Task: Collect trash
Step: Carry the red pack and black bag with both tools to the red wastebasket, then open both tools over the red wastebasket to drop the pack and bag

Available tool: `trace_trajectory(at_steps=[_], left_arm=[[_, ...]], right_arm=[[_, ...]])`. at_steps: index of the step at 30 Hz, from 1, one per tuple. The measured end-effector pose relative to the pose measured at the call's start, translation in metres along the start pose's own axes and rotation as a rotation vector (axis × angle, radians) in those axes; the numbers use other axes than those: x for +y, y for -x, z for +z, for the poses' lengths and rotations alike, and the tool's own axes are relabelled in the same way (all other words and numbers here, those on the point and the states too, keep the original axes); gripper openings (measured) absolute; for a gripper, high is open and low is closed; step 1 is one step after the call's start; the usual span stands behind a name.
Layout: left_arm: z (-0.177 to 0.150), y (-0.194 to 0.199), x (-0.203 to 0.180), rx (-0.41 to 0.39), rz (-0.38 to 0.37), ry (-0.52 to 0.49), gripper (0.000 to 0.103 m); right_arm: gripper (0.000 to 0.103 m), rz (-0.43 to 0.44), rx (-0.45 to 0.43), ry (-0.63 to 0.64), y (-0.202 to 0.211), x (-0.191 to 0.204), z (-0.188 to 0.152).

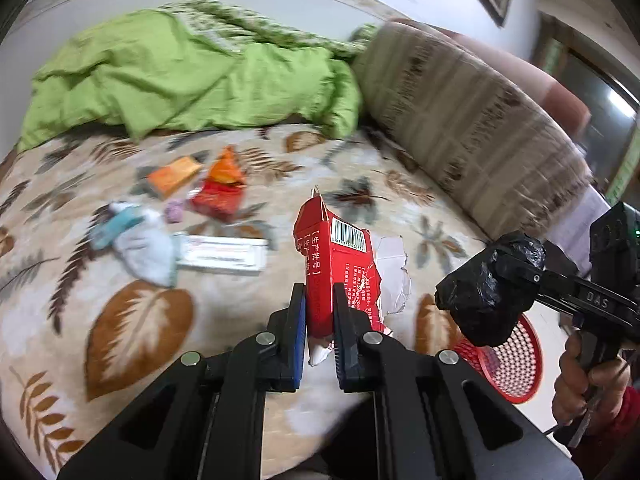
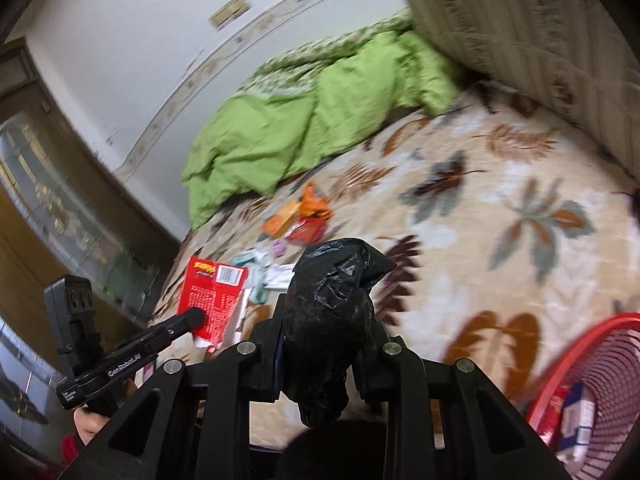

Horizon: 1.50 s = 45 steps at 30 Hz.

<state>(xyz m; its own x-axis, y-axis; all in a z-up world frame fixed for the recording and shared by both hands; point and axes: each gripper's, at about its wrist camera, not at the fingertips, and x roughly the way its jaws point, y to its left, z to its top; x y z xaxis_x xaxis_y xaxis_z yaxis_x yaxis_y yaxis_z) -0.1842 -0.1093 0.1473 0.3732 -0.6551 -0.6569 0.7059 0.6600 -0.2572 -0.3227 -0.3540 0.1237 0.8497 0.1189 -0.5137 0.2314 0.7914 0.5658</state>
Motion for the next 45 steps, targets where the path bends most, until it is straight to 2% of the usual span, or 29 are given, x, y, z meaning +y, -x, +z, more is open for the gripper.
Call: trace_trajectory(at_steps=[8, 15, 20, 25, 26, 28, 29, 30, 36, 45], left_arm=[[0.003, -0.034, -0.079, 0.075, -0.133, -0.118, 0.011], [-0.014, -0.067, -0.159, 0.173, -0.252, -0.247, 0.011], [-0.032, -0.088, -0.202, 0.235, -0.292, -0.326, 0.011], [-0.045, -0.106, -0.225, 0.287, -0.32, -0.366, 0.012], [-0.047, -0.108, -0.227, 0.291, -0.32, -0.373, 0.015], [-0.048, -0.112, -0.231, 0.301, -0.319, -0.379, 0.041], [-0.048, -0.111, -0.23, 0.294, -0.324, -0.374, 0.046], [-0.047, -0.11, -0.23, 0.284, -0.325, -0.368, 0.049], [-0.037, -0.105, -0.213, 0.263, -0.314, -0.317, 0.05], [-0.02, -0.09, -0.164, 0.21, -0.245, -0.224, 0.052]], right_arm=[[0.027, -0.128, -0.069, -0.114, 0.068, -0.065, -0.013], [0.027, -0.238, -0.119, -0.196, 0.123, -0.118, -0.026], [0.028, -0.291, -0.125, -0.231, 0.142, -0.138, -0.033], [0.031, -0.33, -0.104, -0.249, 0.145, -0.148, -0.037], [0.032, -0.353, -0.1, -0.251, 0.145, -0.151, -0.038], [0.041, -0.377, -0.09, -0.261, 0.146, -0.156, -0.04], [0.051, -0.385, -0.085, -0.267, 0.146, -0.159, -0.04], [0.056, -0.397, -0.084, -0.269, 0.146, -0.161, -0.041], [0.056, -0.416, -0.081, -0.27, 0.145, -0.164, -0.037], [0.056, -0.345, -0.067, -0.248, 0.124, -0.147, -0.026]])
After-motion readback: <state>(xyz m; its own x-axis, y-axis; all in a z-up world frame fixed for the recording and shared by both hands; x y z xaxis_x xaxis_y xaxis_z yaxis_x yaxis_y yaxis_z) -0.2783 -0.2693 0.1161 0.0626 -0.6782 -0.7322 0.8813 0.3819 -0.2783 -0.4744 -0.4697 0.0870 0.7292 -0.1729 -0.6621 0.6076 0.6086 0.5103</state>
